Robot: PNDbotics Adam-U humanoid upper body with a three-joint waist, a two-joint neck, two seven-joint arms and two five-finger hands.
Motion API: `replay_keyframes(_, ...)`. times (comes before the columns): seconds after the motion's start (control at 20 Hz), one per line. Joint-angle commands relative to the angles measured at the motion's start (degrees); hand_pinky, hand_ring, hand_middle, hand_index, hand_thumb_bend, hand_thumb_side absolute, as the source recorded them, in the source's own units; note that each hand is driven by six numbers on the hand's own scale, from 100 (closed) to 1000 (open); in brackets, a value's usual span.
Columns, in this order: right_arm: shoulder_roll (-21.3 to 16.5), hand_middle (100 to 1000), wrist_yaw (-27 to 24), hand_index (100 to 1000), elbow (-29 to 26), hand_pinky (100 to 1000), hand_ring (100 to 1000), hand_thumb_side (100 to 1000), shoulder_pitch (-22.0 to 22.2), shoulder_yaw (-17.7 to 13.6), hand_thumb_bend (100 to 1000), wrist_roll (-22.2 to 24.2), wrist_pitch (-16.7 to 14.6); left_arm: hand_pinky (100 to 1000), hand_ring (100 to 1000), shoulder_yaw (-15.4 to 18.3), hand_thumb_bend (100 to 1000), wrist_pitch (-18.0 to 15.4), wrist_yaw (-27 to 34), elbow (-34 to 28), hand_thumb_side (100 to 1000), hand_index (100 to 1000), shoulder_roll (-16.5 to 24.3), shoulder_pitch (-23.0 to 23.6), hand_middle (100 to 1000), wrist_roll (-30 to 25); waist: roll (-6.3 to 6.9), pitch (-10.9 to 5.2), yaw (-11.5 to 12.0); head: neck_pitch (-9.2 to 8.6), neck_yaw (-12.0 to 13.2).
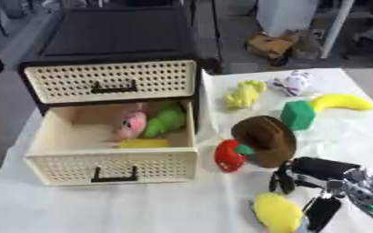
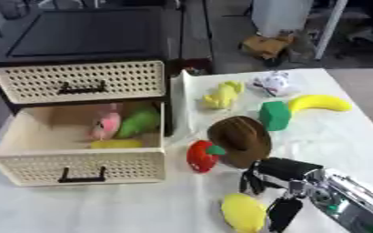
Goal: Pick up objects from table and place into drawer.
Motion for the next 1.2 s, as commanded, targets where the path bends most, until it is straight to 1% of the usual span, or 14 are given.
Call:
replay_keyframes(0.05,-0.7,493,0.4,697,0.6,579,657,489,0.1,-0.1,964,-0.1,0.1,128,250,0.8,100,-0.2,0.0,-0.9,876,728,1.0,0.0,306,0.0,0.26,-0.47,0.0,-0.33,0.0)
replay_keyframes(0.35,-1.4,468,-0.8,659,-0.9,563,628,453,0.2,-0.2,915,-0.5,0.1,128,251,0.8,100,-0.2,-0.2,-0.9,878,728,1.0,0.1,307,0.2,0.27,-0.57,-0.2,-0.42,0.1)
replay_keyframes(0.5,-1.7,467,-1.6,656,-1.9,560,621,439,0.2,-0.2,899,-0.2,0.3,128,251,0.8,100,-0.1,-0.3,-0.9,879,727,1.0,0.2,307,0.1,0.28,-0.60,-0.3,-0.56,0.0)
replay_keyframes(0.75,-2.6,476,-3.6,664,-4.4,559,612,404,0.3,-0.5,905,0.9,0.8,129,252,0.8,100,-0.1,-0.4,-0.9,879,727,0.9,0.3,308,0.1,0.28,-0.61,-0.3,-0.79,0.1)
replay_keyframes(0.85,-3.0,479,-4.4,665,-5.7,559,609,398,0.3,-0.7,894,1.3,1.1,129,252,0.8,100,0.0,-0.5,-0.9,878,727,0.9,0.4,308,0.1,0.26,-0.61,-0.4,-0.90,0.0)
replay_keyframes(1.0,-3.4,482,-5.4,668,-6.8,556,603,369,0.2,-1.1,913,1.9,1.8,129,253,0.9,100,0.1,-0.6,-0.9,876,726,0.8,0.4,308,0.3,0.31,-0.60,-0.3,-1.22,0.0)
replay_keyframes(1.15,-3.3,464,-6.4,648,-7.5,549,591,362,0.0,-1.3,866,2.1,2.6,130,253,0.9,100,0.0,-0.8,-0.9,876,727,0.8,0.5,308,0.5,0.40,-0.58,-0.2,-1.53,-0.1)
replay_keyframes(1.2,-3.3,464,-6.6,648,-7.5,548,591,361,-0.1,-1.3,867,2.1,2.8,130,253,0.9,100,0.0,-0.9,-0.9,876,727,0.7,0.5,308,0.5,0.42,-0.56,-0.2,-1.61,-0.1)
